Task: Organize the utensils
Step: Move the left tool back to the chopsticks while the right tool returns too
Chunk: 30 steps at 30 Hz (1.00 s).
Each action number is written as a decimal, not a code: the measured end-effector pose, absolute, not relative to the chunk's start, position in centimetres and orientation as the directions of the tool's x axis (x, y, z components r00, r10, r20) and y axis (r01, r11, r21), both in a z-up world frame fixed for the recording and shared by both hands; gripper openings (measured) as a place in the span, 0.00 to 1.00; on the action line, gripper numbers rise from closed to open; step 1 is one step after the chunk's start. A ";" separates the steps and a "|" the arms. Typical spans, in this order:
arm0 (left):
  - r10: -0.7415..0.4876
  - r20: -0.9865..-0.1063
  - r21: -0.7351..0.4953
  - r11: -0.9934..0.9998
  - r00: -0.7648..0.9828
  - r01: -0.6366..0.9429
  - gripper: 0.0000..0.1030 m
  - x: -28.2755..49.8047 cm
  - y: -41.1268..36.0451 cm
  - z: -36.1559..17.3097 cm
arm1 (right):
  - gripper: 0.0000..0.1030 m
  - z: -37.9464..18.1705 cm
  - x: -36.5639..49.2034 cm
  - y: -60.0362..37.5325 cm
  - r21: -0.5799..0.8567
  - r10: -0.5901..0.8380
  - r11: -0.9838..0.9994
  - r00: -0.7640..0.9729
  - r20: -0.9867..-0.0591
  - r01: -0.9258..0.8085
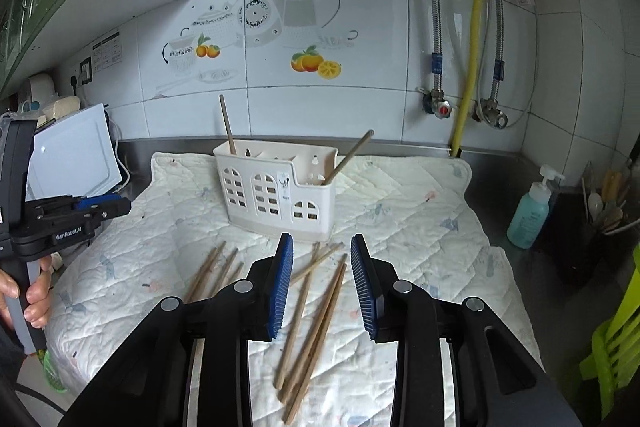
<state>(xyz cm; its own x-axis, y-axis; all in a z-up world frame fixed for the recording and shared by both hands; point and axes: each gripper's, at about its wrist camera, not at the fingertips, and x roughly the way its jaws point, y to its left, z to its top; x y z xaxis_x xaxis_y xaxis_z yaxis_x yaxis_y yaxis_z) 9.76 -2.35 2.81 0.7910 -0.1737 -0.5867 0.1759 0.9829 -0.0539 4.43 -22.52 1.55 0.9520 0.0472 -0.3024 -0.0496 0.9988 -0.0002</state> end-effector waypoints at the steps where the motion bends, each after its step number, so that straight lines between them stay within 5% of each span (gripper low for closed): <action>1: -0.171 -0.601 -0.054 0.983 0.781 0.174 0.22 9.2 -2.4 2.0 | 0.32 1.0 4.3 -22.5 0.003 0.042 0.999 0.950 -0.310 -0.043; 16: -0.244 -0.756 -0.142 0.967 0.608 0.211 0.22 4.7 -4.8 -6.9 | 0.35 -4.4 2.8 -22.9 0.093 0.059 0.995 0.910 -0.410 -0.022; 30: -0.230 -0.786 -0.150 0.971 0.573 0.185 0.22 6.0 -5.2 -9.0 | 0.35 -6.4 3.0 -23.2 0.106 0.053 0.994 0.889 -0.455 -0.005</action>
<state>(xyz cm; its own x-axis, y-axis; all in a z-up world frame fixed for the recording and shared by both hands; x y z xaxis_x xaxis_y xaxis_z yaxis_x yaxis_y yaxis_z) 5.96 -5.20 -9.00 0.5734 -0.2303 -0.7863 0.1847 0.9713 -0.1498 3.02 -23.22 -6.39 0.8888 0.0532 -0.4551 -0.0050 0.9943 0.1064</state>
